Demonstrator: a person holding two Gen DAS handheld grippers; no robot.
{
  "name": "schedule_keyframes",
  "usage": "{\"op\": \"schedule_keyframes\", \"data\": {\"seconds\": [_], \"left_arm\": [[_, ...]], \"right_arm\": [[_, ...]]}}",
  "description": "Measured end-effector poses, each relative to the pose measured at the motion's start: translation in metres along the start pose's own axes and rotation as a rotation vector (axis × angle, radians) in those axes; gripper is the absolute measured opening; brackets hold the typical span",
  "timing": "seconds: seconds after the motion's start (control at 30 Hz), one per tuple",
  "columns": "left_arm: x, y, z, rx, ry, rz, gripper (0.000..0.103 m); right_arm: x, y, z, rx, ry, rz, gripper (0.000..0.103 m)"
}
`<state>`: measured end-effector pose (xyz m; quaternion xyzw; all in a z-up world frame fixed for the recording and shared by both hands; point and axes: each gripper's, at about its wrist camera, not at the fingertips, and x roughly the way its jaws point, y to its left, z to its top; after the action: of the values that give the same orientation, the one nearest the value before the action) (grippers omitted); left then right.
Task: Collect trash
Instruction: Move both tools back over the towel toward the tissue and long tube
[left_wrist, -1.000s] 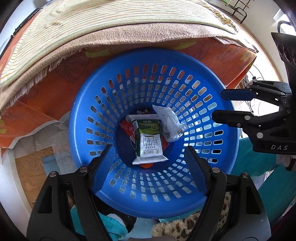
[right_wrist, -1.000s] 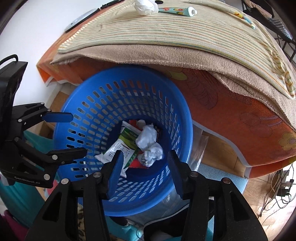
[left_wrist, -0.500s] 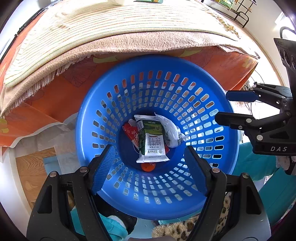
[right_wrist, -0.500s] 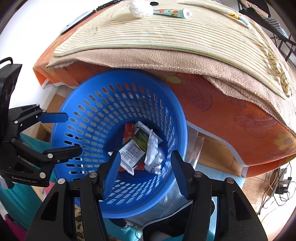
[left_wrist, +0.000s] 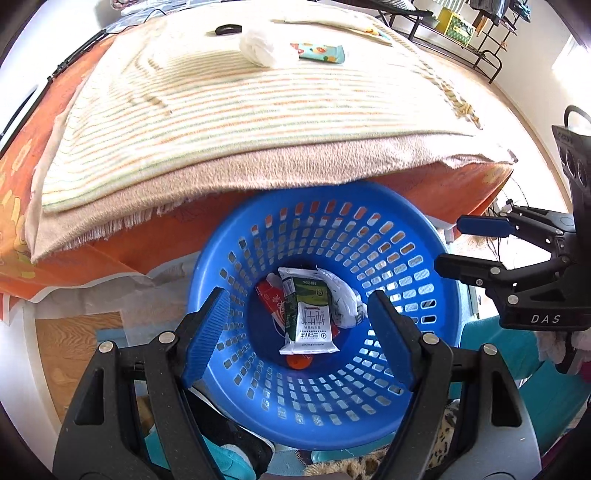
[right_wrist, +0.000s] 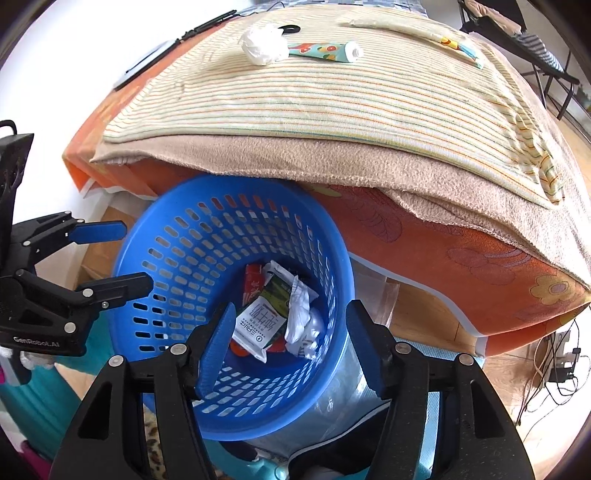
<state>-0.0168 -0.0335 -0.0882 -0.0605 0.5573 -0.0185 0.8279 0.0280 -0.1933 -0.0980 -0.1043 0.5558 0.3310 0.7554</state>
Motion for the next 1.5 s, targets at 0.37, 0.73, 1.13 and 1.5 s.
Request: {"op": "schedule_keyframes", "data": {"seconds": [0.37, 0.73, 1.13, 1.5], "left_arm": [[-0.026, 0.011, 0.060, -0.025, -0.087, -0.011, 0.079], [-0.029, 0.014, 0.119, -0.026, -0.162, 0.004, 0.079], [0.004, 0.027, 0.170, -0.084, -0.137, 0.006, 0.079], [0.030, 0.034, 0.189, -0.099, -0.083, -0.001, 0.066]], "right_arm": [[-0.028, -0.013, 0.028, 0.024, -0.061, 0.019, 0.063], [-0.063, -0.054, 0.086, 0.056, -0.196, -0.004, 0.067], [-0.055, -0.097, 0.173, -0.065, -0.272, -0.153, 0.067], [-0.009, -0.131, 0.234, -0.193, -0.181, -0.283, 0.067]]}}
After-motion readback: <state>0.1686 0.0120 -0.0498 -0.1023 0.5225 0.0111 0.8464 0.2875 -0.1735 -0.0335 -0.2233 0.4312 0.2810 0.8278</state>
